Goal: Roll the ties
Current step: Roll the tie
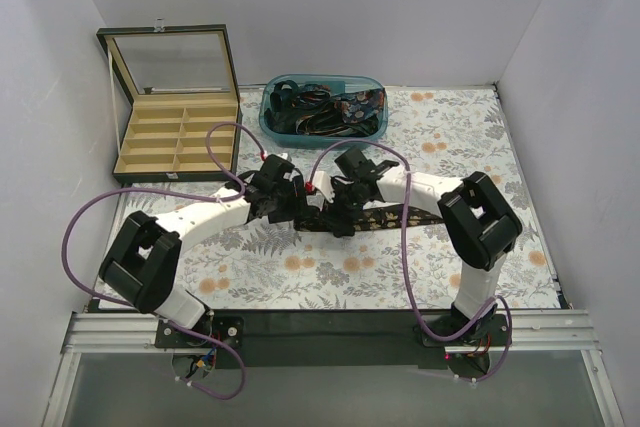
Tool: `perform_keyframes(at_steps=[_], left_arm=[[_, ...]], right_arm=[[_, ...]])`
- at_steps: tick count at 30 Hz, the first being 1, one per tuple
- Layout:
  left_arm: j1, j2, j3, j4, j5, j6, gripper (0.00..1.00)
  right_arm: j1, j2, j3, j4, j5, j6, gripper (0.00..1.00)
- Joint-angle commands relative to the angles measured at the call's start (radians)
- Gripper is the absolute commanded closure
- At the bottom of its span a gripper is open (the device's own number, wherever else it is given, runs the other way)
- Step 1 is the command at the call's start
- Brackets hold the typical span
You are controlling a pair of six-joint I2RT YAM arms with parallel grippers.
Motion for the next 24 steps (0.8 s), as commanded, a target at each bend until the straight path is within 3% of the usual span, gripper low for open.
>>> perform_keyframes(at_steps=[1, 7, 15, 24], left_arm=[[-0.028, 0.011, 0.018, 0.020, 0.000, 0.002, 0.48], [-0.041, 0.026, 0.011, 0.027, -0.003, -0.002, 0.48], [-0.058, 0.051, 0.009, 0.047, -0.005, -0.015, 0.49], [-0.077, 0.080, 0.031, 0.047, -0.037, -0.021, 0.49]], right_arm=[[-0.021, -0.073, -0.029, 0.001, -0.043, 0.018, 0.27], [-0.069, -0.190, -0.102, 0.117, -0.117, 0.162, 0.27], [-0.098, -0.297, -0.280, 0.470, -0.155, 0.651, 0.33], [-0.103, -0.264, -0.372, 0.702, -0.014, 1.051, 0.37]])
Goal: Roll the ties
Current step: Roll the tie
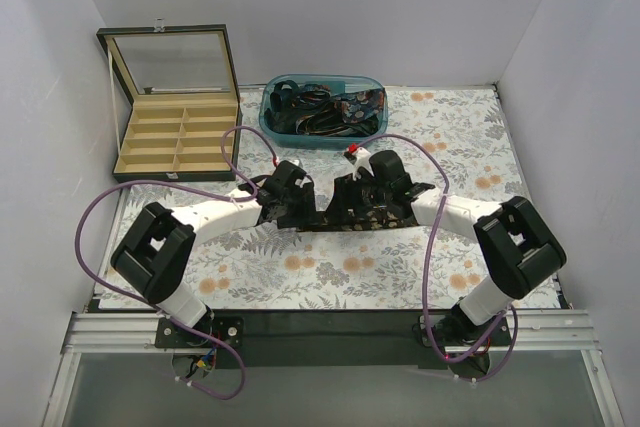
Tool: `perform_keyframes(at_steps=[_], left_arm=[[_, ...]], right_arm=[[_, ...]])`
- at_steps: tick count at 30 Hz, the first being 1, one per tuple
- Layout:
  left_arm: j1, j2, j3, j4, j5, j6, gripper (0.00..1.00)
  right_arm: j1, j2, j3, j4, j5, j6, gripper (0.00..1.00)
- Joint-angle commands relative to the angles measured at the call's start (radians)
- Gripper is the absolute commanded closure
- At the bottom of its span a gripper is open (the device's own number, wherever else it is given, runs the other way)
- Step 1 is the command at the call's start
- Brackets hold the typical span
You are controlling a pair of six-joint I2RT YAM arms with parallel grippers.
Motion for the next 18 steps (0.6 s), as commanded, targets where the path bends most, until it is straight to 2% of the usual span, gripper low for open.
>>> perform_keyframes(at_steps=[1, 18], left_arm=[[-0.011, 0.007, 0.034, 0.003, -0.033, -0.005, 0.49], [-0.014, 0.022, 0.091, -0.042, -0.048, 0.013, 0.49]], right_arm=[[-0.005, 0.022, -0.009, 0.157, 0.025, 0.210, 0.37], [-0.005, 0.184, 0.008, 0.305, -0.128, 0.293, 0.46]])
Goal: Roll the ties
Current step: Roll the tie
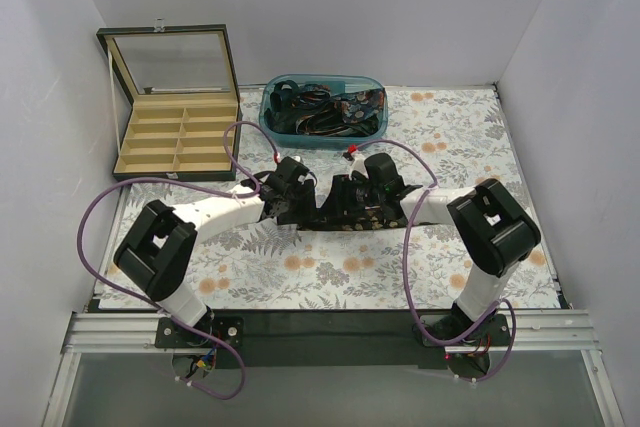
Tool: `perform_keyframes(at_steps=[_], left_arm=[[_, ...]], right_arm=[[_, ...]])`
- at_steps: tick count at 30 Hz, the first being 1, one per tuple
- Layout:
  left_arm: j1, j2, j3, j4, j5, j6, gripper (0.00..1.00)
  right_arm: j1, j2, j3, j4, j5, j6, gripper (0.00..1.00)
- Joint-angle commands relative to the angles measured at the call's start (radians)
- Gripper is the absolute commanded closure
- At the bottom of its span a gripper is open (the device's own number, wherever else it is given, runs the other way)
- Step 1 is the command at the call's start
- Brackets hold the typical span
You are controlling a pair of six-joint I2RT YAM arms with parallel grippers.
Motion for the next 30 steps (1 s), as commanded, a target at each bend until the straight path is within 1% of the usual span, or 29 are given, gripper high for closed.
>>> perform_keyframes(at_steps=[1, 6, 12, 14, 25, 28, 30], left_arm=[[-0.007, 0.008, 0.042, 0.004, -0.011, 0.010, 0.49], [-0.007, 0.026, 0.054, 0.003, -0.001, 0.016, 0.48], [-0.007, 0.025, 0.070, 0.003, -0.003, 0.041, 0.48], [-0.007, 0.020, 0.071, 0.001, -0.005, 0.053, 0.46], [-0.007, 0.014, 0.073, 0.004, -0.001, 0.085, 0.43], [-0.007, 0.013, 0.076, 0.004, -0.001, 0.085, 0.41], [-0.007, 0.008, 0.076, 0.009, 0.002, 0.084, 0.38]], right_arm=[[0.003, 0.022, 0.012, 0.089, -0.048, 0.041, 0.46], [0.002, 0.053, 0.018, 0.112, -0.069, 0.070, 0.49], [-0.015, 0.064, 0.013, 0.135, -0.074, 0.100, 0.56], [-0.026, 0.064, 0.013, 0.143, -0.081, 0.105, 0.57], [-0.032, 0.103, 0.036, 0.157, -0.098, 0.134, 0.58], [-0.032, 0.114, 0.035, 0.160, -0.095, 0.134, 0.59], [-0.035, 0.122, 0.033, 0.163, -0.094, 0.134, 0.62]])
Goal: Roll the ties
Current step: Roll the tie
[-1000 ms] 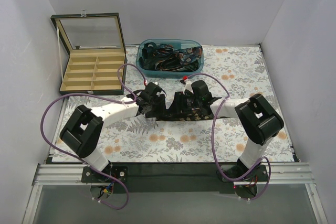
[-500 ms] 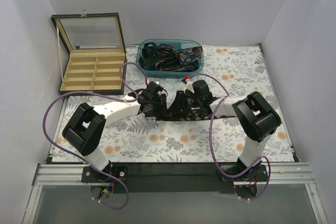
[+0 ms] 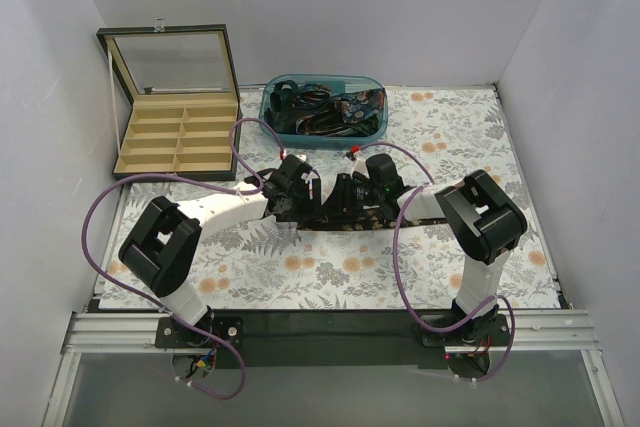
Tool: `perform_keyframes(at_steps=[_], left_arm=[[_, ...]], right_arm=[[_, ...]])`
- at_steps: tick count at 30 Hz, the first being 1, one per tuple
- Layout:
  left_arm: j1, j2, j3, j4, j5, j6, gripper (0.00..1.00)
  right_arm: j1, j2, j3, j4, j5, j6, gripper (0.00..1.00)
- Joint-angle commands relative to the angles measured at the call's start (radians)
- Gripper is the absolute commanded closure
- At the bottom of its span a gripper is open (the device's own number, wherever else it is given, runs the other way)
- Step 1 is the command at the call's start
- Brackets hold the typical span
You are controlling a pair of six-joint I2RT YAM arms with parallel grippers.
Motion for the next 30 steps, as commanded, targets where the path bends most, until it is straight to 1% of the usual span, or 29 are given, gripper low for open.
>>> perform_keyframes(at_steps=[1, 3, 4, 7, 9, 12, 18, 22, 26, 30], left_arm=[[-0.005, -0.034, 0.038, 0.022, 0.005, 0.010, 0.37], [-0.005, -0.041, 0.031, 0.022, -0.008, 0.012, 0.34], [-0.005, -0.052, 0.028, 0.024, -0.014, 0.012, 0.30], [-0.005, -0.075, 0.008, 0.027, -0.043, 0.016, 0.24], [-0.002, -0.090, -0.015, 0.034, -0.063, 0.010, 0.22], [0.010, -0.124, -0.056, 0.057, -0.064, -0.023, 0.22], [0.044, -0.167, -0.113, 0.128, -0.012, -0.099, 0.22], [0.073, -0.166, -0.155, 0.172, 0.025, -0.144, 0.22], [0.104, -0.144, -0.172, 0.237, 0.109, -0.149, 0.22], [0.105, -0.110, -0.170, 0.260, 0.132, -0.152, 0.24]], right_arm=[[-0.002, 0.012, 0.025, 0.040, -0.015, 0.006, 0.63], [-0.005, 0.021, 0.022, 0.043, -0.015, 0.007, 0.66], [-0.011, 0.023, 0.019, 0.045, -0.017, 0.009, 0.67], [-0.023, 0.033, 0.011, 0.052, -0.026, 0.012, 0.71], [-0.028, 0.038, 0.005, 0.055, -0.034, 0.012, 0.72], [-0.032, 0.044, -0.001, 0.057, -0.037, 0.006, 0.72], [-0.040, 0.072, -0.017, 0.077, -0.052, 0.006, 0.73], [-0.048, 0.081, -0.029, 0.091, -0.061, 0.006, 0.73], [-0.060, 0.096, -0.047, 0.107, -0.075, 0.007, 0.73], [-0.066, 0.109, -0.050, 0.117, -0.092, 0.009, 0.74]])
